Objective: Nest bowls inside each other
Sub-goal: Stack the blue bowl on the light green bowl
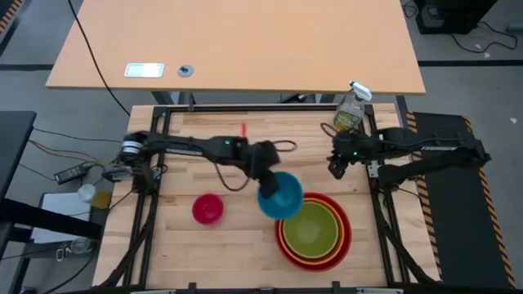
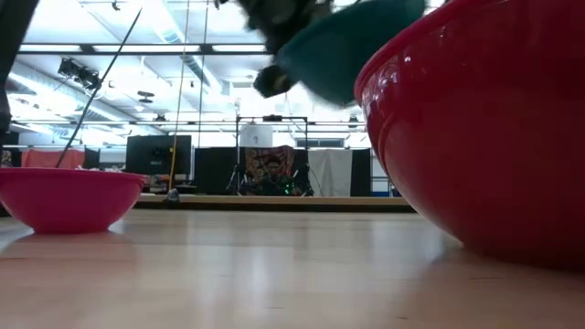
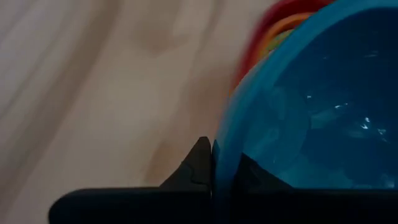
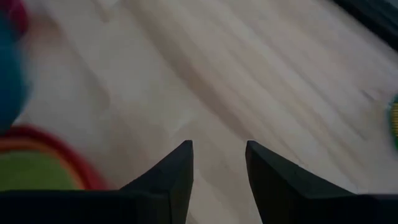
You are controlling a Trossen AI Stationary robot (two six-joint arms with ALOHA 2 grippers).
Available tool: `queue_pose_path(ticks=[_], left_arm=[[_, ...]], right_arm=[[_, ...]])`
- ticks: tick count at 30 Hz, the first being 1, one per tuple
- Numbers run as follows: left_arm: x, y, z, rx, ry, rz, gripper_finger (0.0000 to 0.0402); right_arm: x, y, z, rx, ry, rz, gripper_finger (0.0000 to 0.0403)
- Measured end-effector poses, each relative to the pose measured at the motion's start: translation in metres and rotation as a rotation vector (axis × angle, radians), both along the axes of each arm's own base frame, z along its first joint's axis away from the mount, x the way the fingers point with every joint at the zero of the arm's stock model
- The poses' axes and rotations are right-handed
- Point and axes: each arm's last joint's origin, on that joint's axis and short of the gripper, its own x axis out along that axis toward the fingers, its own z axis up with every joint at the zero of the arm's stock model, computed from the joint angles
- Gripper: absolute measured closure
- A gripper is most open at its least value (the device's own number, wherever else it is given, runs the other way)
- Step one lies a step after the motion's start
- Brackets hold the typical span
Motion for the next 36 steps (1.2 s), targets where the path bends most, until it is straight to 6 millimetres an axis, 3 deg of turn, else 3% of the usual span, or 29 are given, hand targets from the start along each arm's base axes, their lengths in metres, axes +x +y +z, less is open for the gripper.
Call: queue_pose_path(ticks=[5, 9, 13, 17, 24, 31, 36], left_arm=[[0.049, -0.031, 0.011, 0.046, -0.056, -0.127, 0.0390], [0.081, -0.049, -0.001, 0.086, -0.069, -0.197, 0.0390], [0.100, -0.066, -0.015, 0.214, -0.087, -0.228, 0.0390], [0.106, -0.082, -0.031, 0.353, -0.073, -0.256, 0.0390], [0.105, -0.103, -0.038, 0.493, -0.079, -0.360, 0.0375], [0.105, -0.112, -0.037, 0.481, -0.125, -0.471, 0.0272], [0.106, -0.105, -0.037, 0.428, -0.129, -0.467, 0.0196]], right_arm=[[-0.008, -0.007, 0.002, -0.037, -0.030, -0.113, 0.0248], [-0.012, -0.009, 0.004, -0.051, -0.055, -0.189, 0.0248], [-0.018, -0.010, 0.007, -0.063, -0.100, -0.257, 0.0248], [-0.025, -0.010, 0.012, -0.064, -0.143, -0.284, 0.0248], [-0.036, -0.009, 0.018, -0.069, -0.195, -0.293, 0.0248], [-0.039, -0.009, 0.019, -0.075, -0.211, -0.301, 0.0248], [-0.039, -0.009, 0.019, -0.067, -0.217, -0.312, 0.0248]])
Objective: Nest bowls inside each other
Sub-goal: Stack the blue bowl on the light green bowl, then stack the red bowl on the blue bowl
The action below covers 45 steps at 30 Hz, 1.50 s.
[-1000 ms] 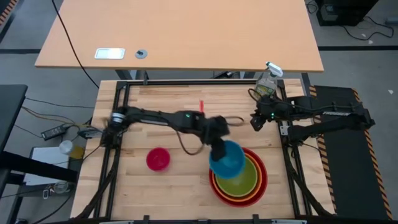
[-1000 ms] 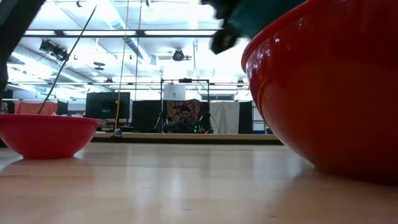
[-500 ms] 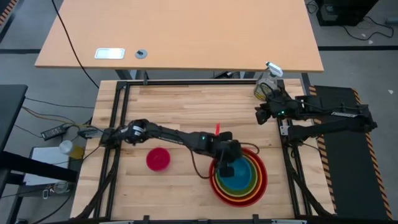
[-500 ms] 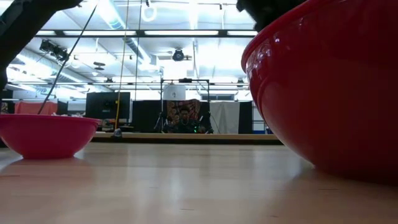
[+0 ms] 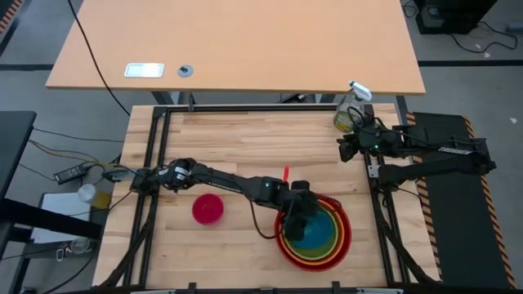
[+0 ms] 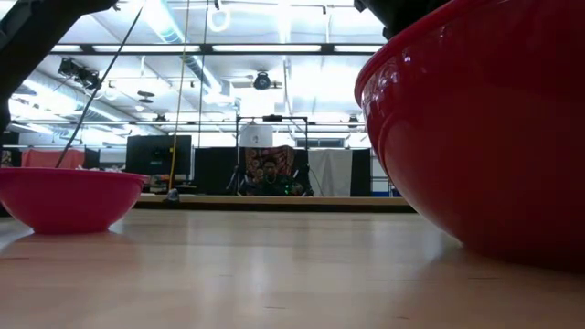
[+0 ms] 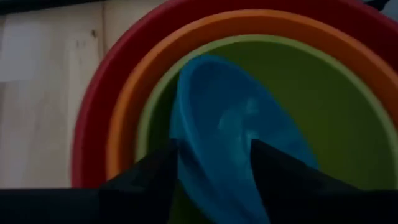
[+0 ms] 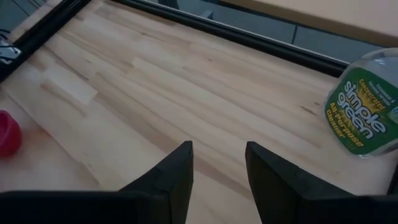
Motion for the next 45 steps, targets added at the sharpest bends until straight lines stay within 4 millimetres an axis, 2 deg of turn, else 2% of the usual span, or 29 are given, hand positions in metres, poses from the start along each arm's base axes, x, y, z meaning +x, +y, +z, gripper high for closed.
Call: queue_pose_path(ticks=[5, 11, 20, 29, 31, 36, 40, 45], left_arm=[[-0.002, 0.020, 0.010, 0.007, 0.004, 0.029, 0.0172], [-0.010, 0.039, 0.027, 0.049, 0.010, 0.002, 0.0189], [-0.015, 0.040, 0.033, 0.108, 0.014, -0.060, 0.0244], [-0.018, 0.044, 0.031, 0.129, 0.055, -0.064, 0.0275], [-0.022, 0.045, 0.035, 0.139, 0.077, -0.062, 0.0280], [-0.043, 0.053, 0.058, 0.154, 0.126, -0.064, 0.0284], [-0.070, 0.064, 0.080, 0.161, 0.217, -0.054, 0.0284], [-0.098, 0.074, 0.094, 0.162, 0.317, -0.036, 0.0284]], right_arm=[[0.002, 0.001, 0.001, 0.041, -0.021, 0.037, 0.0248], [0.017, 0.016, -0.002, 0.153, -0.019, 0.260, 0.0248], [0.027, 0.041, -0.009, 0.186, 0.039, 0.389, 0.0248], [0.013, 0.054, -0.006, 0.177, 0.009, 0.392, 0.0248], [0.010, 0.054, -0.004, 0.187, -0.008, 0.395, 0.0248], [0.005, 0.055, -0.002, 0.231, -0.024, 0.433, 0.0248], [0.006, 0.055, -0.002, 0.227, -0.018, 0.434, 0.0248], [0.010, 0.056, -0.004, 0.213, -0.005, 0.437, 0.0248]])
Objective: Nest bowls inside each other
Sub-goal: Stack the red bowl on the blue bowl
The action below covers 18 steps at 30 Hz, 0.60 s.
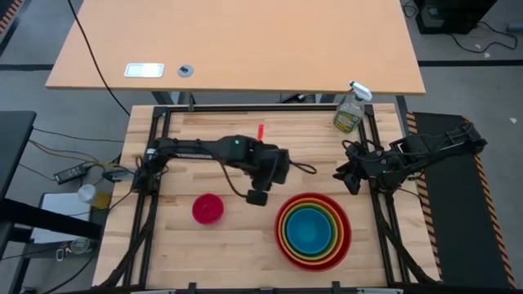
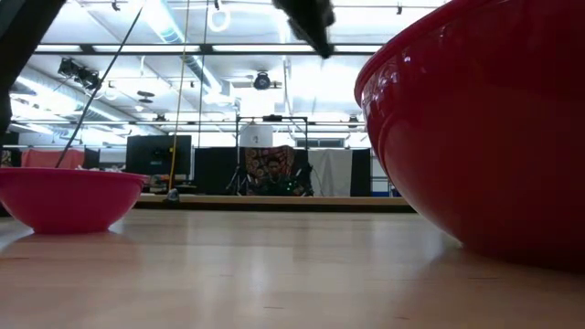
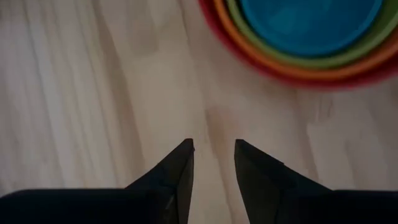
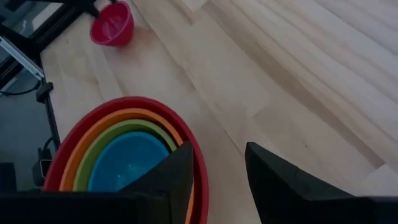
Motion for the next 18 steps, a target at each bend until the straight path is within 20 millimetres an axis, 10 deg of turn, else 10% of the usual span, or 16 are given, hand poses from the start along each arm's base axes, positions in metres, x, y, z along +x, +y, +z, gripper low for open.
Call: queue_pose_path(ticks=[18], left_arm=[[-0.187, 0.016, -0.069, -0.200, -0.016, 0.411, 0.0284]], right_arm=[[0.018, 0.000, -0.007, -0.081, 0.041, 0.021, 0.0248]])
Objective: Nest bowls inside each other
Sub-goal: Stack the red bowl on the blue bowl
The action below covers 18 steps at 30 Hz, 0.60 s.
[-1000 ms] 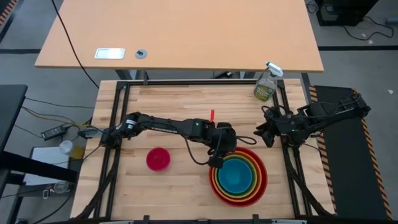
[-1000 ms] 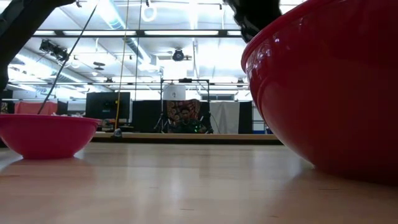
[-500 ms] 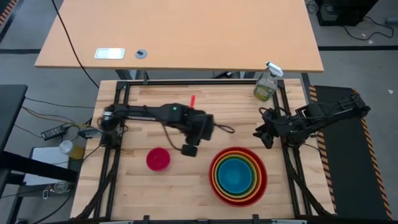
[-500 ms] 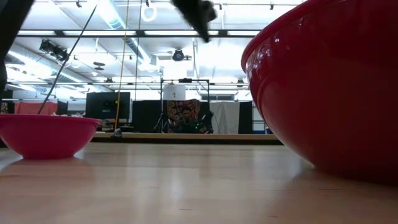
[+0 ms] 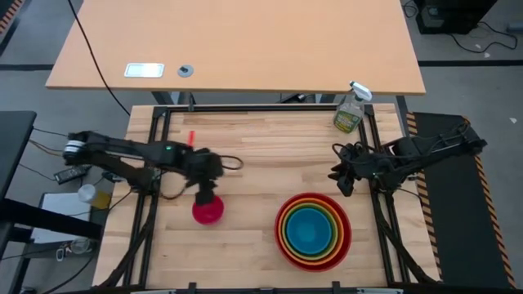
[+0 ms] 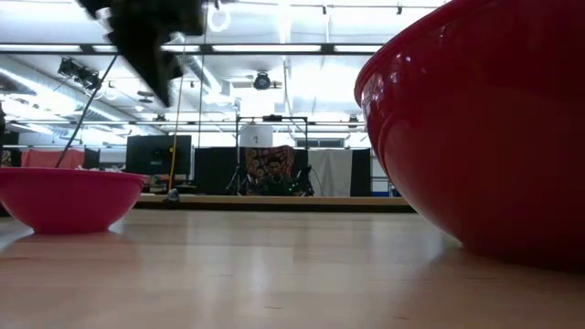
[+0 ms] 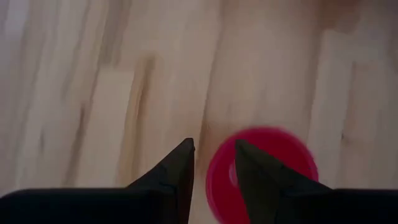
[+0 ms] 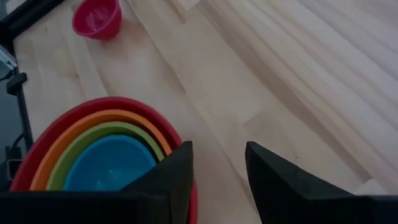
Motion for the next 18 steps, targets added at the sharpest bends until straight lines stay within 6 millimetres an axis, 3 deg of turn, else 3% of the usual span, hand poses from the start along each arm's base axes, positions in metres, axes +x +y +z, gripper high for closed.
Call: queue_pose_path(ticks=[4, 9, 18], left_arm=[[-0.036, 0.003, -0.019, -0.057, 0.014, 0.125, 0.0270], [-0.069, 0.006, -0.039, -0.114, 0.021, 0.248, 0.0222], [-0.088, 0.008, -0.063, -0.158, 0.065, 0.383, 0.0122]], right_arm=[[0.003, -0.004, 0.001, -0.009, -0.017, -0.011, 0.0248], [0.006, -0.006, 0.004, -0.003, -0.052, -0.010, 0.0248], [0.007, -0.006, 0.004, 0.009, -0.059, -0.015, 0.0248]])
